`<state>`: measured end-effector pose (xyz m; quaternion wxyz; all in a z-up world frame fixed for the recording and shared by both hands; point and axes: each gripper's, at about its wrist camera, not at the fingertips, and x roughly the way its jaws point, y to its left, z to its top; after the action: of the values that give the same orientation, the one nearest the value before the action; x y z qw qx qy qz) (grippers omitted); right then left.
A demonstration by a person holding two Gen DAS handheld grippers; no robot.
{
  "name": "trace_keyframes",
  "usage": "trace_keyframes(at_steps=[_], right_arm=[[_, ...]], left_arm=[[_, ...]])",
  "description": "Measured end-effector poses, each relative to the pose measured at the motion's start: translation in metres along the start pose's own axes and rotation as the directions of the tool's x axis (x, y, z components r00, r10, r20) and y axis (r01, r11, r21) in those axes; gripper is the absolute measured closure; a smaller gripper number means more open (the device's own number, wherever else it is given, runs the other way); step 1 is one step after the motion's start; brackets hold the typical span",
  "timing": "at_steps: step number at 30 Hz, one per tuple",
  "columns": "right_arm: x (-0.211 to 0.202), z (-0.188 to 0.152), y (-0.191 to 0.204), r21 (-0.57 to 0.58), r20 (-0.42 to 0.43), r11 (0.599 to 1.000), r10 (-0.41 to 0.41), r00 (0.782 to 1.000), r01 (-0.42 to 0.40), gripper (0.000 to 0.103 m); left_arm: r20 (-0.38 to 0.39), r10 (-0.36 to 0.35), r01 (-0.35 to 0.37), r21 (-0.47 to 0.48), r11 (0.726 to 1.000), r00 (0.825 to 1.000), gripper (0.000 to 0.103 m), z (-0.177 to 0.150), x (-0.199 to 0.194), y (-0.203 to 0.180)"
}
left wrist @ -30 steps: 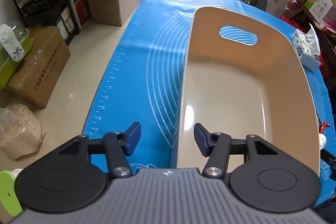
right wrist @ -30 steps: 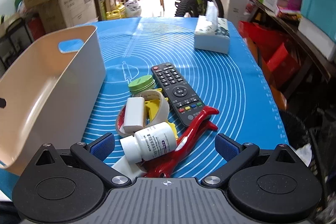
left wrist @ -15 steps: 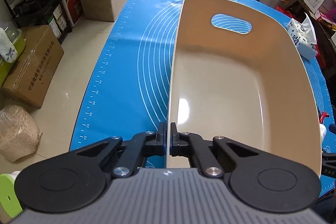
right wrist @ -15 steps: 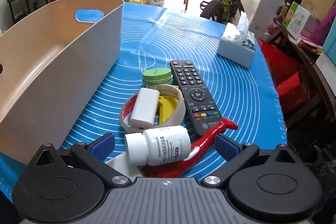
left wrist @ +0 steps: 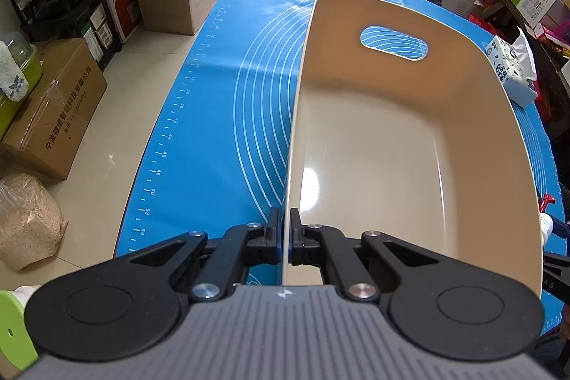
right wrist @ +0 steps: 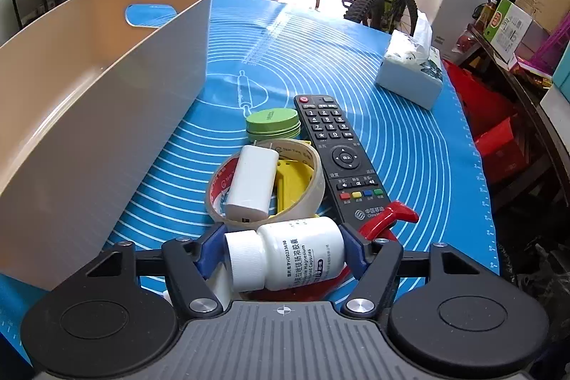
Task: Organize rigid objects
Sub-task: 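Grasp the white pill bottle with the right gripper while the left gripper holds the basket rim, then carry the pill bottle into the beige basket and open the right gripper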
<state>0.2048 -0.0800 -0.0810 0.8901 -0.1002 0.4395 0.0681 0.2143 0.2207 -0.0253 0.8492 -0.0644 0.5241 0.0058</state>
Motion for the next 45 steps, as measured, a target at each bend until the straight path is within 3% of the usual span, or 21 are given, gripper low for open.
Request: trace_keyframes(at_steps=[16, 30, 37, 45], right_arm=[[-0.044, 0.026, -0.005, 0.081, 0.114, 0.993, -0.092, 0.989, 0.083, 0.033], [-0.077, 0.088, 0.029, 0.090, 0.234, 0.996, -0.023, 0.972, 0.002, 0.033], [-0.068, 0.111, 0.071, 0.021, 0.238, 0.999, 0.024, 0.971, -0.030, 0.033], [-0.043, 0.117, 0.106, -0.021, 0.159, 0.998, 0.057, 0.986, -0.054, 0.033]], left_arm=[[0.000, -0.005, 0.005, -0.004, 1.000, 1.000, 0.098, -0.001, 0.001, 0.000], [0.001, -0.007, 0.007, -0.006, 1.000, 1.000, 0.098, -0.001, 0.001, -0.001], [0.001, -0.009, 0.009, -0.009, 1.000, 1.000, 0.098, -0.002, 0.001, 0.000], [0.000, -0.012, 0.012, -0.010, 1.000, 1.000, 0.098, -0.002, 0.001, 0.001]])
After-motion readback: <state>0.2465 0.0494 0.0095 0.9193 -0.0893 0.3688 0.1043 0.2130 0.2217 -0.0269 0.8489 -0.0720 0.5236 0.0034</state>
